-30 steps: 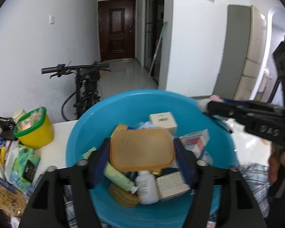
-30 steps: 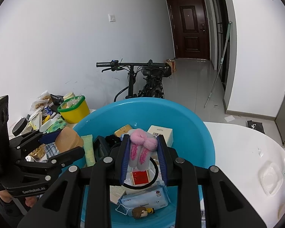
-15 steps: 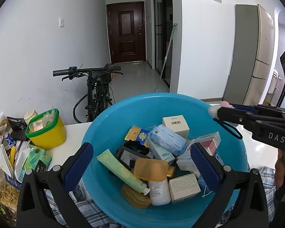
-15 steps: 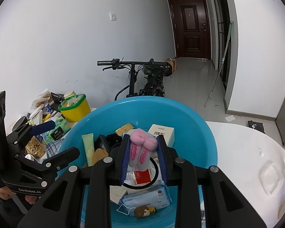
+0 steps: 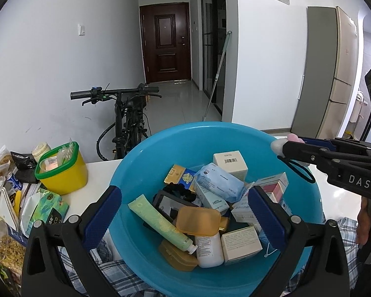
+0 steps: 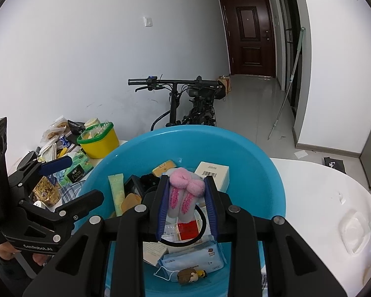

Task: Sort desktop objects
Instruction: 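Open the left tool to drop the soap while the right tool drops the packet, then move the right tool back to the shirt and grasp the blue bottle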

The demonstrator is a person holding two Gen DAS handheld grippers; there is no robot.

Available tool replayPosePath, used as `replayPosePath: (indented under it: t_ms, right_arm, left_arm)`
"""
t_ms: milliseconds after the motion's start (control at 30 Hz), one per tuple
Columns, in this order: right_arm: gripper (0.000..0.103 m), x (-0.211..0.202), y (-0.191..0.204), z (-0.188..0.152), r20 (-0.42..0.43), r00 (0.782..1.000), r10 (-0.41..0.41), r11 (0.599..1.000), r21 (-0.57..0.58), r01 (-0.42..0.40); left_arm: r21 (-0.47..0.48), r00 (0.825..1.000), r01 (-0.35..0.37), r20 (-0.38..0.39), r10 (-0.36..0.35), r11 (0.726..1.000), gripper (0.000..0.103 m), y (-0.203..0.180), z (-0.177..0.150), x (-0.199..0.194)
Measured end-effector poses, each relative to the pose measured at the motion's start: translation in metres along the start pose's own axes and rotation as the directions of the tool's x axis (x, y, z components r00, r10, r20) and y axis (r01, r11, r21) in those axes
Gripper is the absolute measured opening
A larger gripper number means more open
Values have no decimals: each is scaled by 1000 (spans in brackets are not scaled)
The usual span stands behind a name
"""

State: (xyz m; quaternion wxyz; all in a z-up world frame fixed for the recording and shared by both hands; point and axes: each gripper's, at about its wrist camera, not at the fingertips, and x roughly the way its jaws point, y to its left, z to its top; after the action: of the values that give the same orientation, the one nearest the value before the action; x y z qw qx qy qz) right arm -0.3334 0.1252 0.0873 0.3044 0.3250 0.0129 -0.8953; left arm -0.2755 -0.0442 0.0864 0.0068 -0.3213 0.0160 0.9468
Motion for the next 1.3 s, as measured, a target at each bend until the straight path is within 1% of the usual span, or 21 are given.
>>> replayPosePath:
  t_ms: [67, 100, 133, 167, 233, 733, 867, 967, 1133, 1233, 1300]
  right_arm:
    - [30, 2, 0, 0, -5, 1000, 4, 1000, 3, -4]
    - [45, 3, 0, 0, -12, 1000, 11, 1000, 8, -11]
    - [63, 4, -1, 0, -18, 1000, 11, 1000, 12, -11]
    - [102, 3, -1, 1, -12, 1000, -8, 1000, 17, 8]
    - [103, -3, -2, 2, 32, 997, -67, 998, 18, 67]
    - [103, -3, 1, 3, 16, 998, -64, 998, 12, 64]
    - [103, -3, 3, 3, 14, 997, -77, 997, 8, 77]
    - [103, -6, 6, 4, 10, 997, -77, 997, 2, 77]
    - [103, -24, 12, 2, 29, 996, -79, 997, 4, 78]
    - [103, -35, 16, -4, 25, 997, -68, 998, -4, 68]
    - [103, -44, 21, -11, 26, 997, -78, 997, -17, 78]
  left_arm:
    - [-2, 1000, -3, 1, 3, 1000, 103, 1, 0, -1]
    - [-3, 1000, -3, 2, 3, 1000, 103, 2, 0, -1]
    - [-6, 1000, -3, 2, 3, 1000, 103, 2, 0, -1]
    - [-10, 1000, -4, 3, 4, 1000, 103, 4, 1, -2]
    - [-13, 1000, -3, 5, 3, 1000, 103, 6, 1, -4]
    - [-12, 1000, -5, 7, 5, 1000, 103, 8, 3, -6]
    - [-7, 1000, 4, 6, -4, 1000, 103, 6, 4, -7]
    - [-1, 1000, 14, 18, -14, 1000, 103, 2, 6, -13]
    - [20, 999, 13, 30, -13, 1000, 103, -8, 5, -28]
    - [32, 999, -1, 42, 0, 999, 103, -11, -1, -46]
    - [29, 999, 1, 50, -2, 1000, 103, -10, -8, -58]
